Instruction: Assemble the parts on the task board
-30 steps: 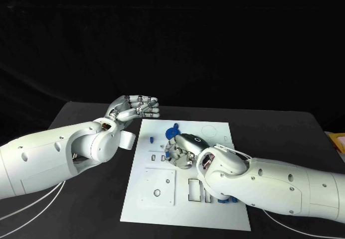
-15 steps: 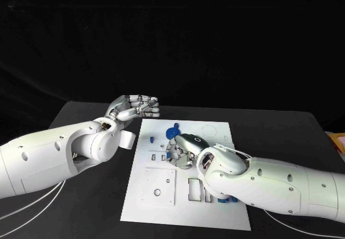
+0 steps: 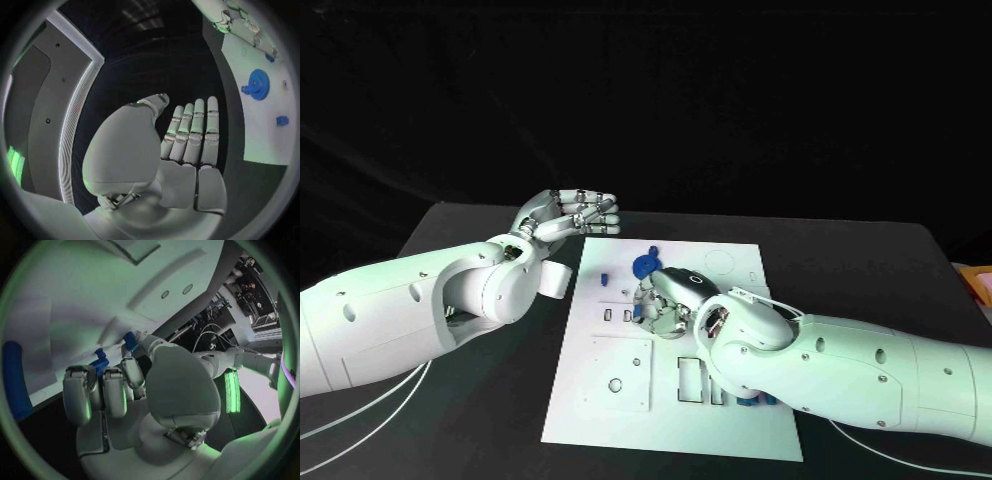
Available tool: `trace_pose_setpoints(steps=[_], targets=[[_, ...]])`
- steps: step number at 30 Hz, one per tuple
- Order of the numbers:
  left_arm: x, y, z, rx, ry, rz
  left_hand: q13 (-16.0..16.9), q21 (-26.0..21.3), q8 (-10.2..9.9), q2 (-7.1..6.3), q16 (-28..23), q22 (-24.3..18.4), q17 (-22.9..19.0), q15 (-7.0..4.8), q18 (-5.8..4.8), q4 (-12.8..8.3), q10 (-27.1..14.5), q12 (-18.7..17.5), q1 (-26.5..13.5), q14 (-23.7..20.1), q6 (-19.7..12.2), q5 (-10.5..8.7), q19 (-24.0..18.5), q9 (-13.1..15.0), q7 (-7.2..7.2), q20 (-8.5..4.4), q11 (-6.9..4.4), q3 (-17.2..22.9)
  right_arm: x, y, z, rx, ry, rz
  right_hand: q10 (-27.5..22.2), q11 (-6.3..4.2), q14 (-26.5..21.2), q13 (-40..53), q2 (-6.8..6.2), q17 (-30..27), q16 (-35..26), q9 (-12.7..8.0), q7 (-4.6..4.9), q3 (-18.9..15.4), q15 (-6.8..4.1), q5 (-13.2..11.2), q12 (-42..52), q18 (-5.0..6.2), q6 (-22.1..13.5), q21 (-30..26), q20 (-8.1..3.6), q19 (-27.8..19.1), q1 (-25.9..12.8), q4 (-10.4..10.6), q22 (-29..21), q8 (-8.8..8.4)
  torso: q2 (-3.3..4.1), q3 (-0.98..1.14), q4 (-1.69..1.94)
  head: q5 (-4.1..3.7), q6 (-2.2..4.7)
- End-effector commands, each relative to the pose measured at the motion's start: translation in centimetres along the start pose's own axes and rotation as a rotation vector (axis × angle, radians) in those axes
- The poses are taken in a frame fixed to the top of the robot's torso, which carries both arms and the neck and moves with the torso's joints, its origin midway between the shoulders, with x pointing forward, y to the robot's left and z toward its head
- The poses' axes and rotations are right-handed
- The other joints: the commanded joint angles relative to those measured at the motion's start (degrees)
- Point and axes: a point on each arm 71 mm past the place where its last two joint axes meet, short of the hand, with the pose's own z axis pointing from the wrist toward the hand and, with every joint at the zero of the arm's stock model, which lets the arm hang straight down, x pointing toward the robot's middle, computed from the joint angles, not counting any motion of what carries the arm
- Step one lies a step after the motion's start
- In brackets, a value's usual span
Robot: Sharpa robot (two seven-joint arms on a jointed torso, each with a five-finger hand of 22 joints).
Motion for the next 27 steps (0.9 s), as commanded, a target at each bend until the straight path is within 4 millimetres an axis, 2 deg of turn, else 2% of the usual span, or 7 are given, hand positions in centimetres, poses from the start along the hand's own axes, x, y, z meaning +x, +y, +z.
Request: trace_pose_setpoints(steps=[1,6,18,20,24,25,27], targets=[[0.22,-0.1,0.05,0.006,0.018,-0.01,0.05,0.27,-0.24,-0.01,-0.22,-0.07,0.09,0.04,0.63,-0.25,-0.34,-0.08,-0.58,-0.45,-0.39,-0.28,-0.41,0.07,1.11,0.15,-0.12,-0.13,0.2,-0.01,-0.01,0.002,0.011,-0.015,-0.27,0.46,4.59,-0.05,-0.36,8.54,-0.23,-0.18,0.12,-0.47,0.44,0.3,-0.32,-0.16,-0.43,-0.23,0.45,1.85,-0.46,0.2,10.59,-0.33,-0.01,0.01,-0.01,-0.04,0.04],[0.22,-0.1,0.06,0.005,0.018,-0.01,0.05,0.28,-0.25,0.01,-0.3,-0.1,0.15,0.04,0.65,-0.34,-0.39,-0.07,-0.75,-0.45,-0.44,-0.28,-0.45,0.1,1.11,0.17,-0.13,-0.08,0.19,0.05,-0.01,-0.002,0.008,-0.012,-0.79,0.94,4.55,-0.39,-1.29,8.41,-0.28,-0.49,0.62,-1.44,0.88,0.59,-0.63,-0.08,-1.41,-0.53,0.86,1.63,-1.26,0.74,10.38,-0.94,-0.01,0.01,0.0,-0.05,0.04],[0.19,-0.09,0.08,0.005,0.018,-0.01,0.05,0.28,-0.25,0.01,-0.3,-0.1,0.15,0.04,0.65,-0.34,-0.39,-0.07,-0.75,-0.45,-0.44,-0.28,-0.45,0.1,1.11,0.17,-0.13,-0.08,0.03,0.23,-0.06,-0.018,-0.015,-0.001,-1.83,1.54,4.42,-1.15,-2.52,7.99,-0.45,-1.13,1.21,-3.41,1.42,0.36,-1.27,0.08,-3.27,-1.07,1.43,1.25,-2.02,1.77,10.01,-2.09,-0.01,-0.02,0.0,-0.1,0.03],[0.19,-0.09,0.08,0.005,0.018,-0.01,0.06,0.28,-0.25,0.01,-0.32,-0.11,0.17,0.04,0.65,-0.41,-0.41,-0.07,-0.75,-0.45,-0.45,-0.27,-0.45,0.11,1.1,0.17,-0.13,-0.05,-0.04,0.31,-0.11,-0.025,-0.025,0.004,-2.12,1.81,4.38,-1.31,-3.23,7.84,-0.51,-1.58,1.46,-5.09,1.66,-0.46,-1.37,0.14,-4.39,-1.31,1.64,1.08,-3.09,2.93,9.85,-2.75,-0.02,-0.02,0.01,-0.11,0.06],[0.15,-0.07,0.1,0.005,0.018,-0.009,0.06,0.29,-0.25,0.02,-0.33,-0.11,0.18,0.04,0.65,-0.43,-0.4,-0.06,-0.74,-0.45,-0.45,-0.27,-0.46,0.11,1.08,0.18,-0.14,-0.03,-0.3,0.43,-0.32,-0.041,-0.055,0.018,-2.37,2.41,4.35,-1.29,-3.62,7.78,-0.53,-2.35,2.04,-8.29,2.16,-0.98,-1.19,0.15,-6.1,-1.4,2.09,1.08,-3.3,4.89,9.88,-3.9,-0.04,0.0,0.07,-0.19,0.11],[0.13,-0.06,0.11,0.004,0.017,-0.009,0.06,0.29,-0.24,0.04,-0.33,-0.12,0.18,0.04,0.66,-0.46,-0.39,-0.05,-0.73,-0.44,-0.44,-0.26,-0.45,0.12,1.06,0.18,-0.15,-0.01,-0.41,0.43,-0.42,-0.046,-0.067,0.024,-2.44,2.58,4.35,-1.3,-3.46,7.79,-0.52,-2.67,2.32,-10.17,2.35,-2.77,-1.09,0.14,-6.66,-1.39,2.3,1.11,-3.29,6.05,9.93,-4.37,-0.04,0.01,0.06,-0.2,0.12],[0.06,-0.01,0.14,0.0,0.017,-0.007,0.06,0.29,-0.24,0.05,-0.33,-0.12,0.19,0.03,0.66,-0.47,-0.38,-0.05,-0.72,-0.44,-0.43,-0.26,-0.45,0.12,1.04,0.17,-0.16,0.0,-0.71,0.41,-0.72,-0.059,-0.096,0.037,-2.5,2.82,4.33,-1.25,-2.48,7.77,-0.52,-3.1,2.55,-13.28,2.56,-3.44,-0.88,0.16,-6.88,-1.49,2.56,1.09,-1.83,7.21,9.93,-4.85,-0.12,0.03,0.04,-0.19,0.15]])
